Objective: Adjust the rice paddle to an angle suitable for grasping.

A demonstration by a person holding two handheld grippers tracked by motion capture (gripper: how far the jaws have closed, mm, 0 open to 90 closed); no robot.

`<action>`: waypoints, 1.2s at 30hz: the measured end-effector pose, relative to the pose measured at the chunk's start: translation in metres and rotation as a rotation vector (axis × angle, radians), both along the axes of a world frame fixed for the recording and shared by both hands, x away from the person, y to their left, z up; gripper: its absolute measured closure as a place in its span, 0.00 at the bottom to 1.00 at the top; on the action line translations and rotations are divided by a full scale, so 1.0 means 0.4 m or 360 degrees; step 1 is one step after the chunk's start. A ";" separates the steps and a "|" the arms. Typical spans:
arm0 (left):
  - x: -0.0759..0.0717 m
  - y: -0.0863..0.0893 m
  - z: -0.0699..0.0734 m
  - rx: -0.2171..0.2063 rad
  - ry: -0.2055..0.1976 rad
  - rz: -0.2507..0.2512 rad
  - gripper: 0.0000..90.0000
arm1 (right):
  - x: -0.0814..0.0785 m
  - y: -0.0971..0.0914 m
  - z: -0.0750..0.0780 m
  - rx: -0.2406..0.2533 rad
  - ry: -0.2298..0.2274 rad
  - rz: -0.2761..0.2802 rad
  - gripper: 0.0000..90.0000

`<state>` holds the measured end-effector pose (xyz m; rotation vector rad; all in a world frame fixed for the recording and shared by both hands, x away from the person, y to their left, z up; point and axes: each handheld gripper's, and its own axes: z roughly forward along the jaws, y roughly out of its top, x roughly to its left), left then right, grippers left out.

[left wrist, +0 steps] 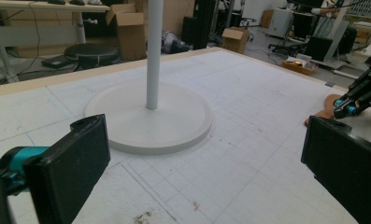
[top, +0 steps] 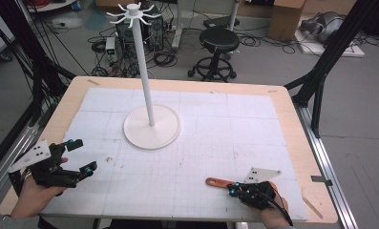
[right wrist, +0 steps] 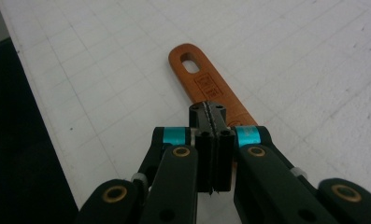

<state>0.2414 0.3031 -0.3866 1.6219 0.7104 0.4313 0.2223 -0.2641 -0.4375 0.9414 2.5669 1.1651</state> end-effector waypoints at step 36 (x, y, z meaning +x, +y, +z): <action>-0.036 0.032 0.000 -0.0008 -0.0010 0.0054 0.02 | 0.106 0.003 -0.004 -0.0103 0.0042 -0.0070 1.00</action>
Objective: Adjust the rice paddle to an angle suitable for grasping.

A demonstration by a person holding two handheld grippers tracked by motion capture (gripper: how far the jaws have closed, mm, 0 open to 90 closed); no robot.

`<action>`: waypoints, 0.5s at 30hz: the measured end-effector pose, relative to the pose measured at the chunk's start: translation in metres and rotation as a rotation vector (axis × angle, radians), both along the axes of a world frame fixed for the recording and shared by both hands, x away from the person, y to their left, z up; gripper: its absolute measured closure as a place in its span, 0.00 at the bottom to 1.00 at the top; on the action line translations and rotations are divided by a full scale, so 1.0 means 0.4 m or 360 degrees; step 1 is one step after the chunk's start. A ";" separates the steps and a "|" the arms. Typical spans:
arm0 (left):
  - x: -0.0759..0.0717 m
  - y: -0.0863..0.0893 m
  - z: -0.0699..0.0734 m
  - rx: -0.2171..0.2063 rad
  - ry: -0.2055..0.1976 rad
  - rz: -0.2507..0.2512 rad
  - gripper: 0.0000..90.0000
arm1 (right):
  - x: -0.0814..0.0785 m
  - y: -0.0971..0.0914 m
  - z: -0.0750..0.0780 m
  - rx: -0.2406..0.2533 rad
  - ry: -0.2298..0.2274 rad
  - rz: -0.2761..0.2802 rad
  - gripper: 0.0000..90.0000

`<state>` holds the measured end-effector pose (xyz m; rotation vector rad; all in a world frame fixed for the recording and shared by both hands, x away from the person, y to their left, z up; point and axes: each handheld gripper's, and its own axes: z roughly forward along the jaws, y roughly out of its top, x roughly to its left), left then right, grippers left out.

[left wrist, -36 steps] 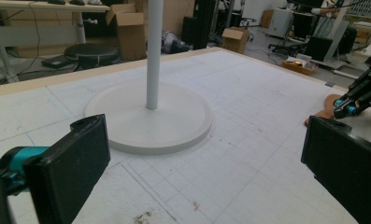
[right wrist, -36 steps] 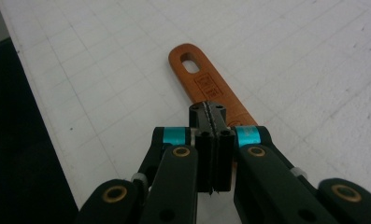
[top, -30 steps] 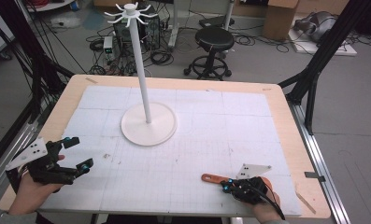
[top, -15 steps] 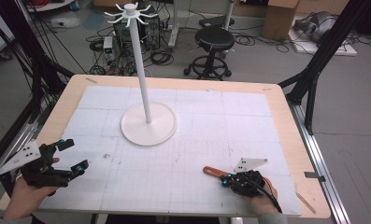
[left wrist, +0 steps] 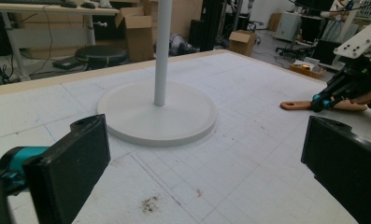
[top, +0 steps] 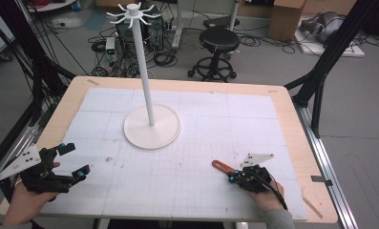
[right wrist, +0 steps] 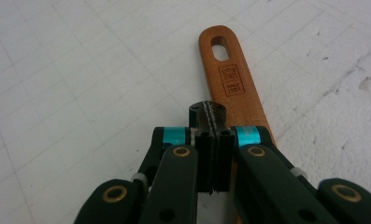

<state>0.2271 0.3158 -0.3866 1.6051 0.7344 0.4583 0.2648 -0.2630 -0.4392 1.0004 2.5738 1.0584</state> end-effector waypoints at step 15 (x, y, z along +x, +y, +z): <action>-0.002 -0.003 0.002 0.0006 -0.0017 -0.0021 0.02 | -0.009 -0.001 0.028 0.0096 -0.0194 0.0146 0.64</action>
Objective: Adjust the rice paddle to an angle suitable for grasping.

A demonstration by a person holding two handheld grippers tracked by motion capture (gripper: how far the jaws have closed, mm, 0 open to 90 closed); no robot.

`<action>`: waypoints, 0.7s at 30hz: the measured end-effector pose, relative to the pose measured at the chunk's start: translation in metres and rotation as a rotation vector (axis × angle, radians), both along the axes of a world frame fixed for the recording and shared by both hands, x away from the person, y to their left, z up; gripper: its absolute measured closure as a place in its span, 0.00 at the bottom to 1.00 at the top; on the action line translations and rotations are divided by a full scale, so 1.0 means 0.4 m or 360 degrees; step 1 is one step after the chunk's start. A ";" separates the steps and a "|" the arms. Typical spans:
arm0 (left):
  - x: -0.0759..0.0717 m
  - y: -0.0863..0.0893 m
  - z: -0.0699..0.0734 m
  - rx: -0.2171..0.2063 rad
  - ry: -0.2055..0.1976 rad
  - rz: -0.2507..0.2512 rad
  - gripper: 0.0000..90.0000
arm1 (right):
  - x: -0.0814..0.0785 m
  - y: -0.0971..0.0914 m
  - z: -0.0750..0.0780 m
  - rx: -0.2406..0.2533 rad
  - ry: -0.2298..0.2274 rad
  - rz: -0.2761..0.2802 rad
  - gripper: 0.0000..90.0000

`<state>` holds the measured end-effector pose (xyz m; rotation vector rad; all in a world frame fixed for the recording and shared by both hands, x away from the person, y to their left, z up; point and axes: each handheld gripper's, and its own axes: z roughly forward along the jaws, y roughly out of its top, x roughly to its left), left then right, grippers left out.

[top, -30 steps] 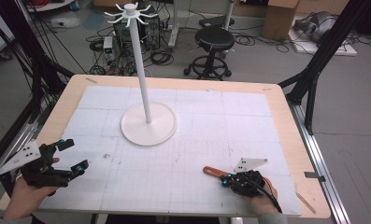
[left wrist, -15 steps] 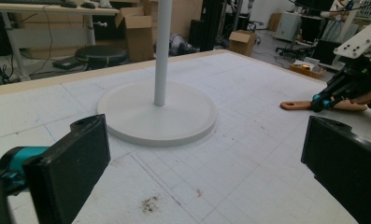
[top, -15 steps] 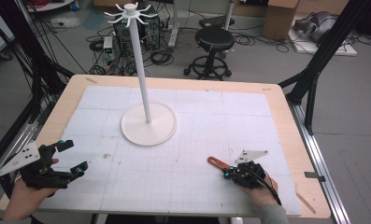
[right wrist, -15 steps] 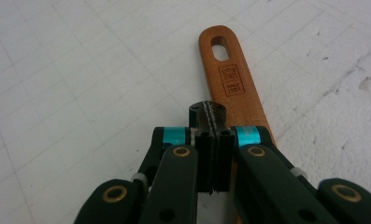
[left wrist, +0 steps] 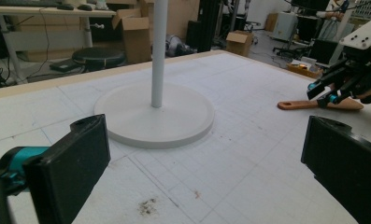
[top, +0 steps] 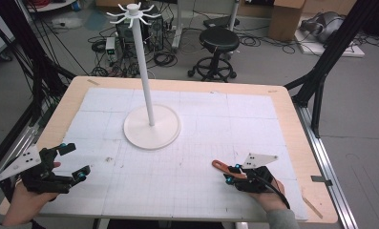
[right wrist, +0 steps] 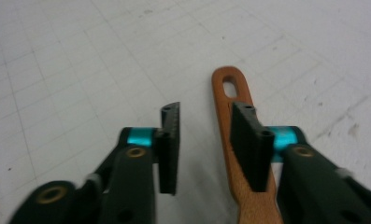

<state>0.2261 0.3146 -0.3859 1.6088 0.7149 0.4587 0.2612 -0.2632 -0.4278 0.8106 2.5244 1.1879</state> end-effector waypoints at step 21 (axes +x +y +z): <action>-0.025 0.015 -0.004 0.0002 0.0015 0.0021 0.02 | 0.017 -0.078 0.041 0.0174 -0.0043 0.0100 0.02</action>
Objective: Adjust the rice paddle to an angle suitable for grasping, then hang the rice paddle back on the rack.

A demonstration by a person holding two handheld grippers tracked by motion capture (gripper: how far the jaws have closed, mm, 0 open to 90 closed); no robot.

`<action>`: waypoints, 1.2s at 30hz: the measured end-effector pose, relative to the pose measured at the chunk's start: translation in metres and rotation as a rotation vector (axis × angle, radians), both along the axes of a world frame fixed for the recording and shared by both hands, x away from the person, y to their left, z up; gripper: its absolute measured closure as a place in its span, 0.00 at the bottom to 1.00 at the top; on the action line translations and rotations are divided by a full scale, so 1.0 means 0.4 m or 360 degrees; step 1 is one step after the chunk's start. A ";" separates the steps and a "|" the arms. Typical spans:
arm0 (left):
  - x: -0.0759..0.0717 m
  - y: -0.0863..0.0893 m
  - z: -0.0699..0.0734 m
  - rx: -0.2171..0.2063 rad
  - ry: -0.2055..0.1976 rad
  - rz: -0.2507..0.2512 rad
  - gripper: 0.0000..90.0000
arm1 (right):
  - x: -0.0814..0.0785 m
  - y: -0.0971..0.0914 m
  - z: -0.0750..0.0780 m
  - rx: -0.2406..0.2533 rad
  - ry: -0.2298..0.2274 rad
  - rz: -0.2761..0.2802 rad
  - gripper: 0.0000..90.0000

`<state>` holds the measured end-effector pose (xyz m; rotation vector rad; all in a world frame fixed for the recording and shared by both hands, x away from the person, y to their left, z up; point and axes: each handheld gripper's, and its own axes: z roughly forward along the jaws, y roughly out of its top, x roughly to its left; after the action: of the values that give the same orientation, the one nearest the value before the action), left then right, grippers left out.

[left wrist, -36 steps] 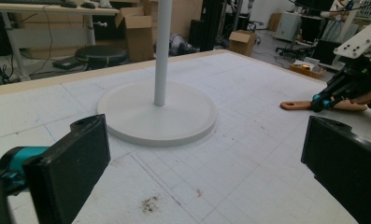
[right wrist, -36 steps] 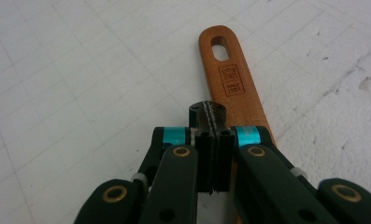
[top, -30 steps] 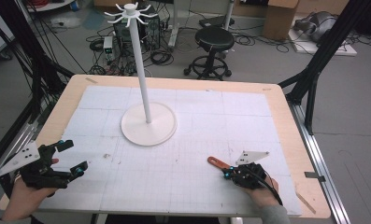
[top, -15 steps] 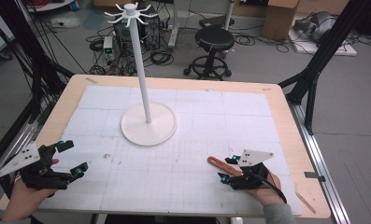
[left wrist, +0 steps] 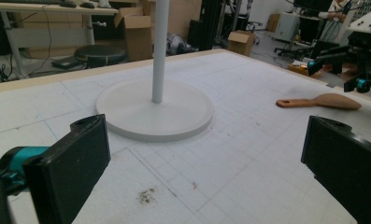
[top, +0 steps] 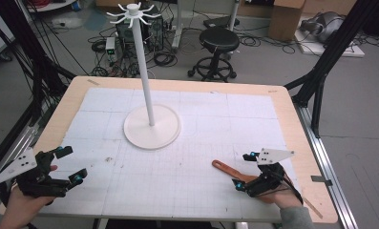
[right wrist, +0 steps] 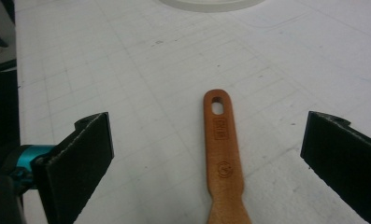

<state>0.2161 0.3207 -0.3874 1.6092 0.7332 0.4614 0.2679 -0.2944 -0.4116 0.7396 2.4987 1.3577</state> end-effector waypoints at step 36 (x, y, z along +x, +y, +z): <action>-0.039 0.046 0.002 -0.0031 0.0006 0.0084 0.02 | 0.039 0.028 -0.024 -0.0307 0.0183 0.0005 0.25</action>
<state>0.2003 0.3393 -0.3868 1.5758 0.7823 0.4880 0.2834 -0.2833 -0.4210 0.7918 2.6722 1.0835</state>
